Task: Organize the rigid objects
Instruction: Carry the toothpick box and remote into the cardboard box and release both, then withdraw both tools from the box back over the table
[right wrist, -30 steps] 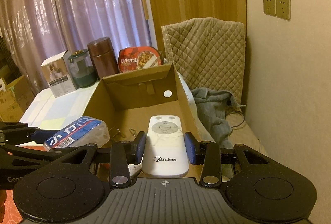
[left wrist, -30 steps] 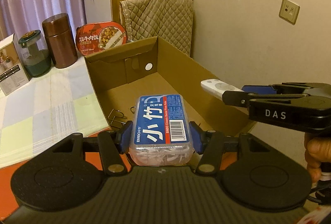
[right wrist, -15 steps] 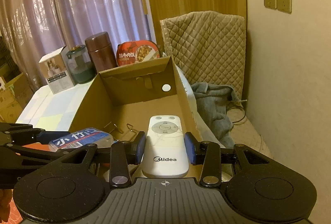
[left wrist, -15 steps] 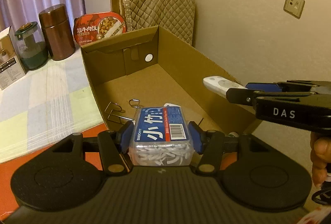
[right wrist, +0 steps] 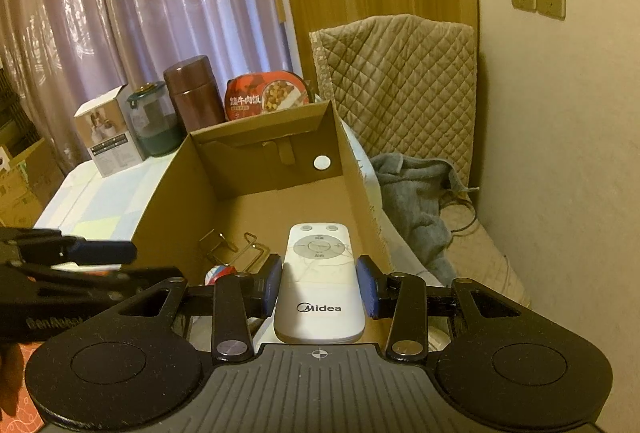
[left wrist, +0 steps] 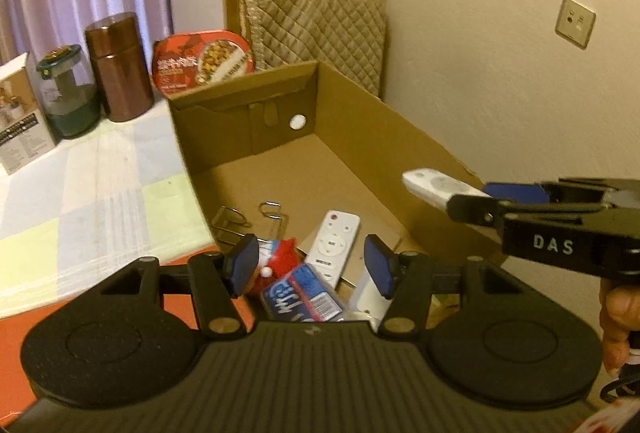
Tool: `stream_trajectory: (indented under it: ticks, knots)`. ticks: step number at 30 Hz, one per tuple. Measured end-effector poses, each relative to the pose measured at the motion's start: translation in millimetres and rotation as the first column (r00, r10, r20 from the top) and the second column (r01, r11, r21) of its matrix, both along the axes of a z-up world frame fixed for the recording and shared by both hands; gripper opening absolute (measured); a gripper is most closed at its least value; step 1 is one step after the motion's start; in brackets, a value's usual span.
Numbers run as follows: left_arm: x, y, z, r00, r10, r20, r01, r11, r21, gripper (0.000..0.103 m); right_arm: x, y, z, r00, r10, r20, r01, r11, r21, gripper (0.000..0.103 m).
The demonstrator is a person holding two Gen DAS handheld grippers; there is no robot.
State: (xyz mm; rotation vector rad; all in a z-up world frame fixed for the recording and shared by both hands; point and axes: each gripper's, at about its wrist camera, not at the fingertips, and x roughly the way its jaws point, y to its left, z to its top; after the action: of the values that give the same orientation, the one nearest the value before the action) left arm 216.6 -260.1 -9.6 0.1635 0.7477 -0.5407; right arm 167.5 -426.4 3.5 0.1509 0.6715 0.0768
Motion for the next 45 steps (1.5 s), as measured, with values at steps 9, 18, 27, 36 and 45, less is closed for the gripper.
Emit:
stream_trajectory:
  ticks: [9,18,27,36,45]
  knots:
    - [4,25,3,0.998,0.059,0.006,-0.059,0.998,-0.007,0.053,1,6,-1,1.000,0.012,-0.006,-0.012,1.000,0.008,0.037]
    - [1,31,2,0.998,0.066,0.004,-0.066,0.998,-0.015,0.053,3,17,-3,0.999,0.034,-0.013,-0.034,0.999,0.004,0.037]
    - [2,34,3,0.997,0.071,0.006,-0.071,0.997,-0.027,0.054,10,25,-5,0.999,0.046,-0.016,-0.046,0.999,0.006,0.038]
    - [1,43,5,0.996,0.093,0.013,-0.093,0.995,-0.034,0.062,15,29,-1,0.997,0.076,0.027,-0.078,0.995,0.059,0.050]
    - [-12,66,9,0.989,0.146,0.008,-0.145,0.987,-0.065,0.081,0,14,-2,1.000,0.017,-0.006,-0.017,0.999,0.052,0.061]
